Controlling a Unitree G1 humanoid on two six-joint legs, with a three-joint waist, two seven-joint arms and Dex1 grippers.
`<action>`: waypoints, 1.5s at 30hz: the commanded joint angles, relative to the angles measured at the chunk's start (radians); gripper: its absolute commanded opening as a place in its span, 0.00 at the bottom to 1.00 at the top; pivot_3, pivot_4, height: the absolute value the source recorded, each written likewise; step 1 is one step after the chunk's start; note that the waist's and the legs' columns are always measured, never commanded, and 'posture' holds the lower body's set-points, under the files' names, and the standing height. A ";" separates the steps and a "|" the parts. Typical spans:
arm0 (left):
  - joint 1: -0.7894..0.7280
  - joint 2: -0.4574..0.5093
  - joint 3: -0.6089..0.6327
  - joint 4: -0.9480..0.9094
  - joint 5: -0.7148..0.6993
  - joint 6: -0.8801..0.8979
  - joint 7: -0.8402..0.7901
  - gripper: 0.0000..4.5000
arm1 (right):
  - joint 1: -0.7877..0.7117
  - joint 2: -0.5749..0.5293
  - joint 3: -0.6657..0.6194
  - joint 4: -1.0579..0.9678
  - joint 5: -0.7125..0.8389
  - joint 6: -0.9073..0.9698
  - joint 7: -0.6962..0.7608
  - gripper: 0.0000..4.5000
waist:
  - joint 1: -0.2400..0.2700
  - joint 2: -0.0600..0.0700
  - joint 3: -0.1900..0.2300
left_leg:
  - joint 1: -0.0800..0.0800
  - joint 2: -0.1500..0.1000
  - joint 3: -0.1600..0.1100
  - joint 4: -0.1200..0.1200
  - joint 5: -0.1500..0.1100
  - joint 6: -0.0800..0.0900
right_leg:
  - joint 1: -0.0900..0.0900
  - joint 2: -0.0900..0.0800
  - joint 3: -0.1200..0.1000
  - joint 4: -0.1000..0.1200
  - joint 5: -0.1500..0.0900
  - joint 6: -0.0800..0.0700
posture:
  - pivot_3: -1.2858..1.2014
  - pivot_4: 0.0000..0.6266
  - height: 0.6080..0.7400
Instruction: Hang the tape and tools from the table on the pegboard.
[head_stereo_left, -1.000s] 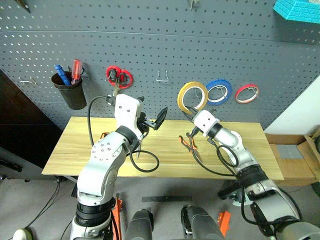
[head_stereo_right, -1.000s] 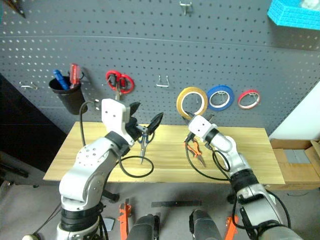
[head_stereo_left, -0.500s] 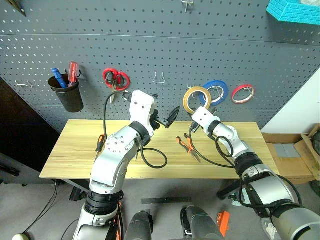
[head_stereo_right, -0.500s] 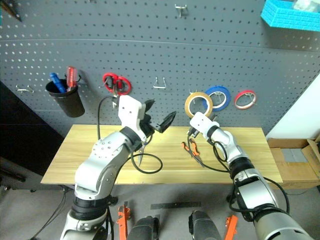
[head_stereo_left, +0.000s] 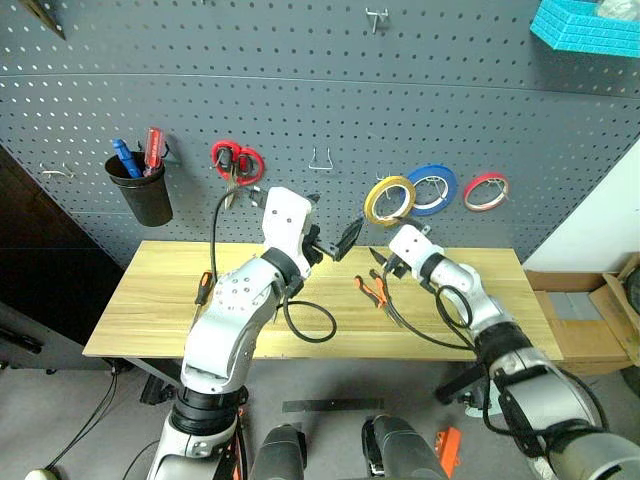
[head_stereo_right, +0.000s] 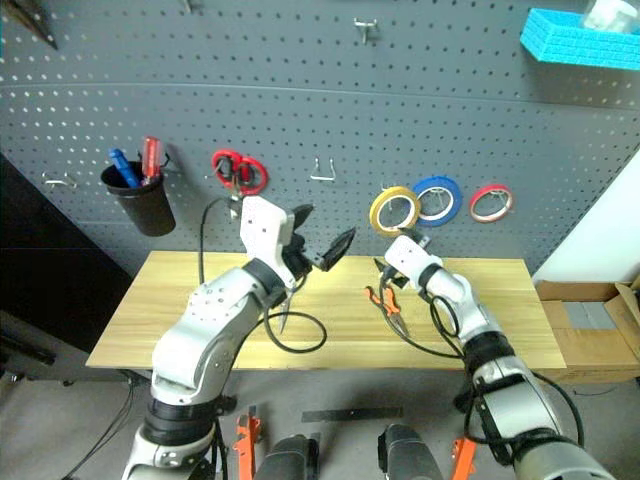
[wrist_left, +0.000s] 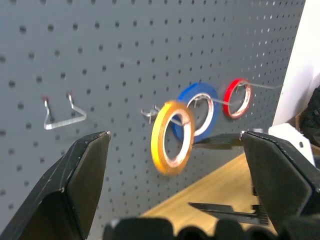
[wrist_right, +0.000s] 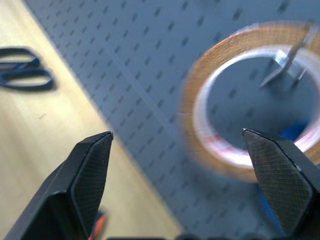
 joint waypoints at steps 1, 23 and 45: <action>0.080 0.010 -0.003 -0.058 0.005 -0.009 0.009 1.00 | 0.089 -0.019 -0.038 -0.262 0.071 0.227 0.080 0.99 | 0.000 0.000 0.000 | 0.000 0.000 0.000 0.000 0.000 0.000 | 0.000 0.000 0.000 0.000 0.000 0.000 | 0.52 0.19 1.00; 0.328 0.021 -0.113 0.011 0.110 -0.049 0.061 1.00 | -0.109 0.182 -0.023 -0.157 0.134 1.039 0.016 0.99 | 0.003 0.012 0.061 | -0.004 0.001 0.000 -0.002 0.001 0.007 | -0.005 0.000 -0.001 -0.001 -0.002 -0.002 | 0.54 0.45 1.00; 0.327 0.024 -0.133 -0.022 0.115 -0.031 0.018 1.00 | -0.257 0.215 -0.109 0.236 0.168 1.001 -0.077 0.99 | 0.001 0.013 0.097 | -0.005 0.002 0.001 -0.003 -0.003 0.011 | -0.006 -0.001 -0.001 -0.004 -0.004 0.000 | 0.54 0.48 1.00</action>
